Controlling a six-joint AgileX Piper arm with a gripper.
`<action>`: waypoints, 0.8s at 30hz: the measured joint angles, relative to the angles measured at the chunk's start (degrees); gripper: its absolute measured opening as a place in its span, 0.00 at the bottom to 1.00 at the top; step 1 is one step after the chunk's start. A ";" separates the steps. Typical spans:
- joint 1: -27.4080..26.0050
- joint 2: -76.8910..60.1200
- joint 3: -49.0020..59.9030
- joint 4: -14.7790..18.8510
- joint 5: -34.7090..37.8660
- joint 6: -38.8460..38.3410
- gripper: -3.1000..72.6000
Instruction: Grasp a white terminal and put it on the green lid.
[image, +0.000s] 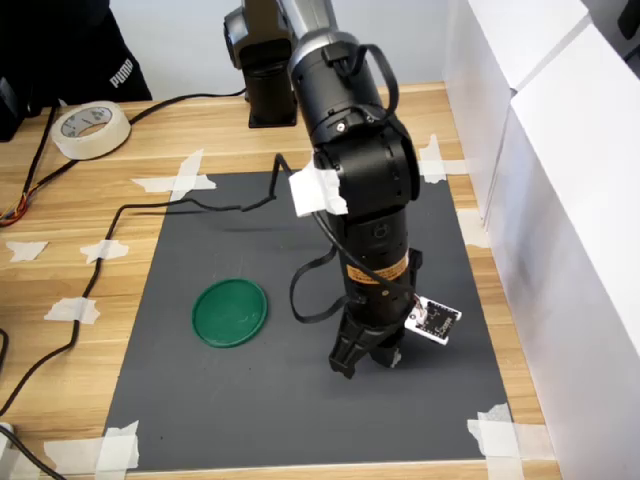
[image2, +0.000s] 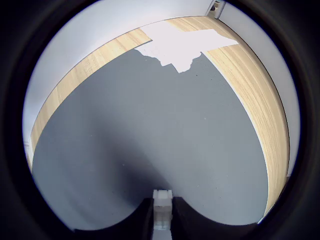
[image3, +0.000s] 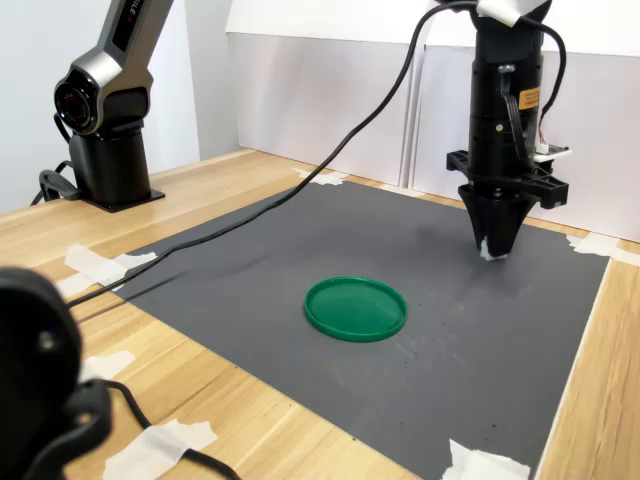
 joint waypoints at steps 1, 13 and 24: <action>0.00 -0.13 0.00 -0.75 0.59 0.91 0.16; -2.96 -10.36 0.00 -4.77 7.96 5.81 0.16; -13.98 -16.94 1.36 -0.75 14.40 0.08 0.16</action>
